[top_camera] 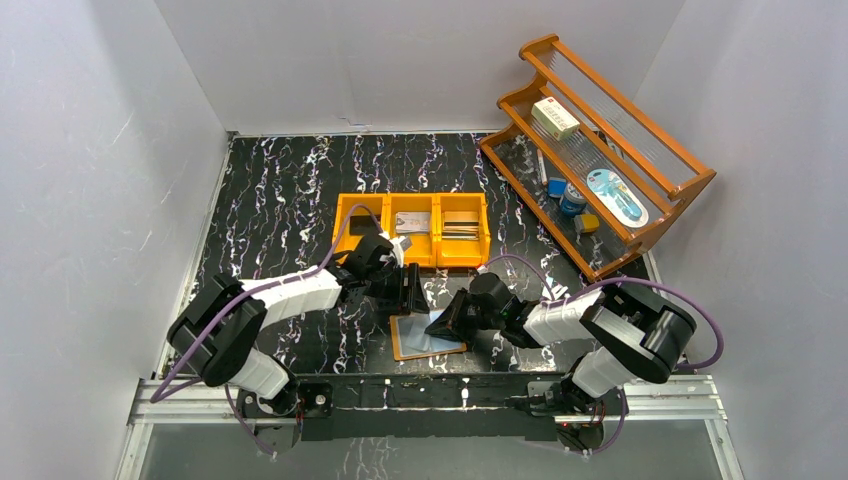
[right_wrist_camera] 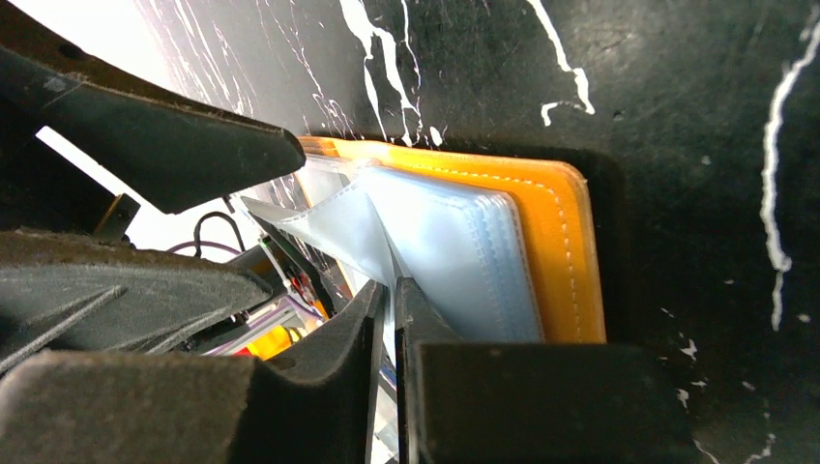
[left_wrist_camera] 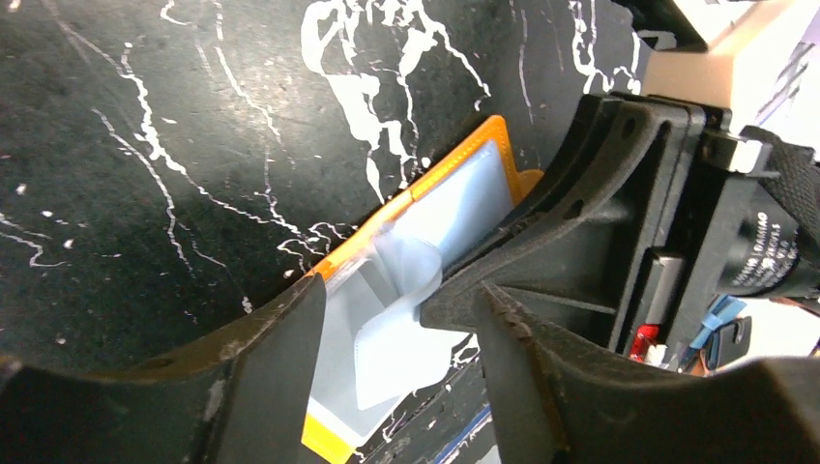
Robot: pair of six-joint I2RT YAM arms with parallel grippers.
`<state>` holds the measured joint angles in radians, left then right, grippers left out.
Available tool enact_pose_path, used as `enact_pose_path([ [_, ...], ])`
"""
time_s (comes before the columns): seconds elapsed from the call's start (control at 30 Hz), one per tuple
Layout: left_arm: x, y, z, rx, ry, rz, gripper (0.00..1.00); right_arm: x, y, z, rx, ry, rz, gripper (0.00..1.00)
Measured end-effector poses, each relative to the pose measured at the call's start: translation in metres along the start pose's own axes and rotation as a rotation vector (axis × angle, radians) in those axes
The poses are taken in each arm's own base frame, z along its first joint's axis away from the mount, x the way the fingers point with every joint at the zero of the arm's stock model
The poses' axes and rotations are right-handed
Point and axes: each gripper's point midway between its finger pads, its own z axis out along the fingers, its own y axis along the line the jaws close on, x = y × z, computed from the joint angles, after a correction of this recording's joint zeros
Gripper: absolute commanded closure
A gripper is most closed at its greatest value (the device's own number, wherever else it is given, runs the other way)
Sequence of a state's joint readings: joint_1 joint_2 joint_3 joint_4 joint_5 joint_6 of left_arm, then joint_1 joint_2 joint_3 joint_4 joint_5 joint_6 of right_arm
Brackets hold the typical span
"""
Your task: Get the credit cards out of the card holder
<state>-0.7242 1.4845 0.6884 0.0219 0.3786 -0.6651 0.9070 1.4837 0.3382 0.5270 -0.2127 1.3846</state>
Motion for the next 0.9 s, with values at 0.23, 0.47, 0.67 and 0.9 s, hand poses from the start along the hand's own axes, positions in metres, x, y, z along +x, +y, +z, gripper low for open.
enact_pose_path([
  [0.23,0.007,-0.013,-0.008,0.073,0.020,0.024,0.59,0.000,0.000,0.000,0.000,0.001,0.001,0.81],
  [0.47,0.012,-0.017,-0.006,0.109,0.049,0.037,0.60,0.000,0.000,0.000,0.000,0.002,0.001,0.80],
  [0.67,0.015,-0.003,-0.002,0.052,0.059,0.038,0.54,0.000,0.000,0.000,0.000,0.002,0.001,0.80],
  [0.9,0.009,0.003,-0.002,0.008,0.038,0.056,0.54,0.000,0.000,0.000,0.000,0.002,0.002,0.80],
])
